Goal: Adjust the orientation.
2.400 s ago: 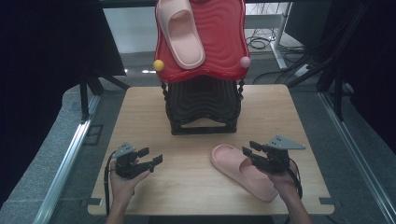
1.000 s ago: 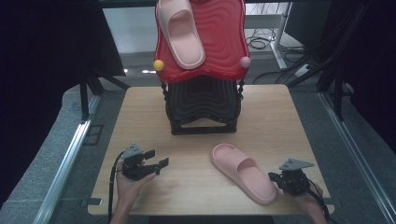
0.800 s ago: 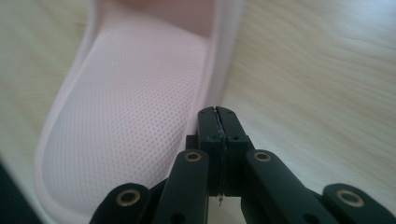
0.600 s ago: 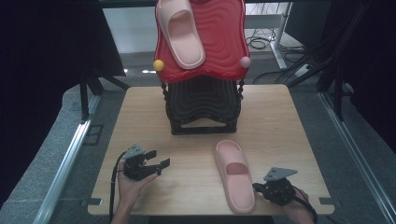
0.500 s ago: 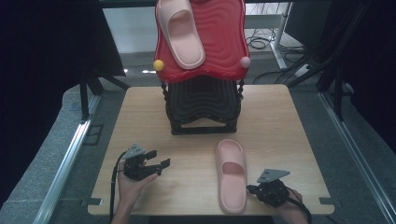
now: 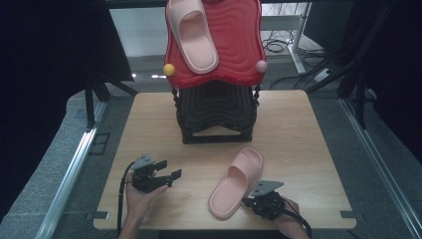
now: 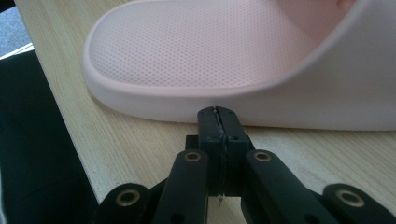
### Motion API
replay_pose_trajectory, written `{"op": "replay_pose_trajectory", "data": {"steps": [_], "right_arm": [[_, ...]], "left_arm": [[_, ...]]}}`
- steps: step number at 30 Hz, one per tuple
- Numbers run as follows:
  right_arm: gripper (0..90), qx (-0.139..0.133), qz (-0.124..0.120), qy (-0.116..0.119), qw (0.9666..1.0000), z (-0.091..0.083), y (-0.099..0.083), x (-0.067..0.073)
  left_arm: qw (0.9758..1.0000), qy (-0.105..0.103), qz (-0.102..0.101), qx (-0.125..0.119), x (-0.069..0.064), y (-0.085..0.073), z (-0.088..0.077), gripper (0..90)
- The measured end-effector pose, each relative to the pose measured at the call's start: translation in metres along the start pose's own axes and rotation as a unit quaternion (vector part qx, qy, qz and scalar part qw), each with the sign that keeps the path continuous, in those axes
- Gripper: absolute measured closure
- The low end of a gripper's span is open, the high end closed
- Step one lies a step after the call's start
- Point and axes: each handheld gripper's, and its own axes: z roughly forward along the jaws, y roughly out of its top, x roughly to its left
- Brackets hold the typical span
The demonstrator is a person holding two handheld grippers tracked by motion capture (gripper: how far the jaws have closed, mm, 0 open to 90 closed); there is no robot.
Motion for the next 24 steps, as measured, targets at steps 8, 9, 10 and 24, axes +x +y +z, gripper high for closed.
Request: {"op": "replay_pose_trajectory", "data": {"steps": [8,9,10,24], "right_arm": [[89.7,-0.013,0.001,0.003,0.9999,0.008,0.009,0.005],[89.7,-0.012,-0.002,0.004,0.9999,0.01,0.011,0.007],[89.7,-0.013,-0.005,0.004,0.9999,0.013,0.014,0.009],[89.4,-0.043,0.019,-0.027,0.9985,-0.015,-0.003,-0.011]], "left_arm": [[1.0,-0.001,0.002,0.002,-0.002,0.0,0.002,24.8],[1.0,-0.001,0.002,0.002,-0.002,0.0,0.002,24.8],[1.0,-0.002,0.003,0.003,-0.002,0.0,0.002,24.8],[1.0,0.001,0.002,-0.002,-0.002,0.001,0.0,24.7]]}}
